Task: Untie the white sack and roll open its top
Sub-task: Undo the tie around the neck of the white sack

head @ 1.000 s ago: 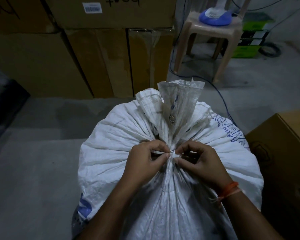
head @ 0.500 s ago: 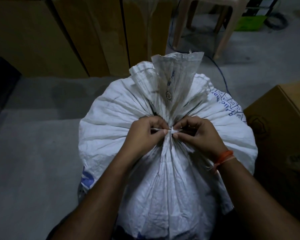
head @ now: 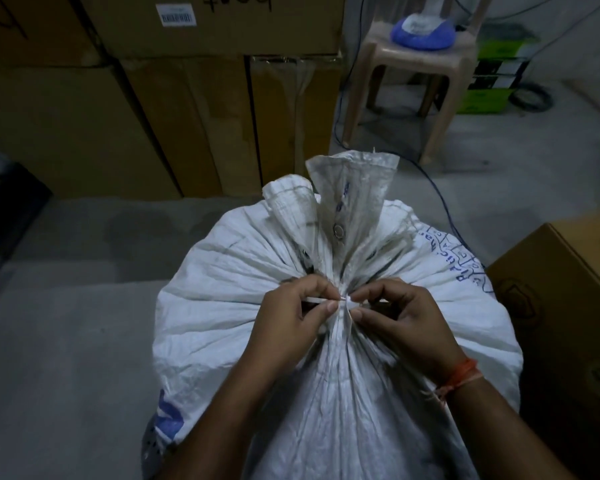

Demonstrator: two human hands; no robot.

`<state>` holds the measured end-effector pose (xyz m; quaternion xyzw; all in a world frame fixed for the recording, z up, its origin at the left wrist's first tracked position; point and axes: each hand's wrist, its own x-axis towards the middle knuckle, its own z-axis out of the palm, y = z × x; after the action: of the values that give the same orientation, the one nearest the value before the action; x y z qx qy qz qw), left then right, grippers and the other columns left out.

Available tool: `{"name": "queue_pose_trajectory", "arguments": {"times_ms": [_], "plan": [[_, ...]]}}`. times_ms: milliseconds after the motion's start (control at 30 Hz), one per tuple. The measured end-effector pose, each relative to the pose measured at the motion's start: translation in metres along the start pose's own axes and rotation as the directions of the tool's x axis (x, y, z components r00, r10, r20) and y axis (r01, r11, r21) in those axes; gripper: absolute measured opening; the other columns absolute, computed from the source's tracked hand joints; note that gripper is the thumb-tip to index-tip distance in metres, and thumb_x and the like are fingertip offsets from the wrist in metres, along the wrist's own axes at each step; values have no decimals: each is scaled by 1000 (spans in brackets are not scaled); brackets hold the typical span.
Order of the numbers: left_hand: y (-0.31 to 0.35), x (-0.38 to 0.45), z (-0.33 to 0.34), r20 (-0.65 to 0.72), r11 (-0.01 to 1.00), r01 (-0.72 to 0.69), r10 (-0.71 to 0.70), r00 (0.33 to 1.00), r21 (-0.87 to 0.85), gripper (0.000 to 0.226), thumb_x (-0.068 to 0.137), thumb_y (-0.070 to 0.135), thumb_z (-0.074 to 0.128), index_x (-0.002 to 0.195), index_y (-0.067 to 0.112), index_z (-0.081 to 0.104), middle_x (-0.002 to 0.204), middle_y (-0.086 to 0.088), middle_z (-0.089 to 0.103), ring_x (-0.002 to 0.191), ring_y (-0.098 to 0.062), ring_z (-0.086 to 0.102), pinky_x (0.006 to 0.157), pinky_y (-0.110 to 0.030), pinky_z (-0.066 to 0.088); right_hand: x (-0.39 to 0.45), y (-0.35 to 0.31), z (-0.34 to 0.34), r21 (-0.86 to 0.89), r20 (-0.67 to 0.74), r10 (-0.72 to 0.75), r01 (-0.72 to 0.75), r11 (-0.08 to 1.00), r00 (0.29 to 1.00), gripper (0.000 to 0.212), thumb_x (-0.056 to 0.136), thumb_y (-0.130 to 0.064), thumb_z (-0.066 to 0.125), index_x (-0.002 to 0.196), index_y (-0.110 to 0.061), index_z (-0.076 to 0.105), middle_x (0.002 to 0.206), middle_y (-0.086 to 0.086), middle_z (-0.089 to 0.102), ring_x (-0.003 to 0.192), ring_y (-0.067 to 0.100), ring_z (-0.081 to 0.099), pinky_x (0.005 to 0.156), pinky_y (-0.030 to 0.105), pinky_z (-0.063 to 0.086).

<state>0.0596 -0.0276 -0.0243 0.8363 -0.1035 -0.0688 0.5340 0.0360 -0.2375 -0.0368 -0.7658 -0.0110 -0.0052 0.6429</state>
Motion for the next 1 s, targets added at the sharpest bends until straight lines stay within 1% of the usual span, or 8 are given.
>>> {"name": "queue_pose_trajectory", "arguments": {"times_ms": [267,333,433,533,600,733,800,1000], "plan": [[2,1,-2,10,999,9,-9,1000,34,10,92,17,81,93,27,80,92,19,78,88,0,73,78,-24,58,-2,-8,0,-58,-2,55,-55,997,999,16,75,-25,92,87,-23,81,86,-12,71,81,12,72,76,38,61],[-1,2,-1,3,1000,18,-18,1000,18,11,92,15,80,92,26,80,91,19,79,88,0,73,79,-23,58,-1,-17,-3,-300,12,-131,128,945,991,10,81,-31,85,88,-28,79,92,-12,73,95,12,70,86,42,58],[-3,3,-2,-6,1000,9,-9,1000,13,15,91,11,79,91,26,80,89,18,79,86,-1,74,78,-21,56,1,-40,-13,-465,66,-407,389,795,911,16,86,-8,72,95,-20,79,106,-10,77,109,10,68,93,42,52],[-4,3,-2,-15,999,-17,17,1000,44,13,90,14,79,90,27,80,89,19,79,86,0,73,78,-24,57,6,-56,-26,-485,154,-470,481,730,869,41,83,9,63,112,-15,78,128,-4,74,128,17,65,101,49,51],[-5,3,-1,-22,998,-30,31,999,53,10,89,20,77,90,30,79,90,19,79,87,0,74,81,-29,60,12,-68,-28,-594,309,-492,570,568,814,50,87,6,64,131,-17,71,148,0,63,145,21,52,107,53,47],[-3,1,-2,-38,998,-40,42,998,53,15,87,19,78,95,32,77,89,19,78,91,-2,75,86,-35,61,41,-97,-32,-683,648,-376,724,96,662,61,107,-32,45,164,-27,25,175,1,17,163,21,9,129,41,16],[0,0,-2,-47,995,-56,60,997,77,23,84,23,76,102,37,74,85,25,76,91,-2,75,86,-34,61,67,-102,-33,-679,708,-273,734,-13,651,63,109,-42,34,166,-32,9,176,0,4,164,21,-1,131,40,6],[-6,1,2,-64,990,-46,55,996,130,13,83,32,70,92,36,78,88,14,77,91,-7,72,82,-40,61,118,-52,-35,-723,688,30,681,118,725,61,107,-55,10,165,-39,-1,174,-12,-6,162,12,-12,131,47,12]]}}
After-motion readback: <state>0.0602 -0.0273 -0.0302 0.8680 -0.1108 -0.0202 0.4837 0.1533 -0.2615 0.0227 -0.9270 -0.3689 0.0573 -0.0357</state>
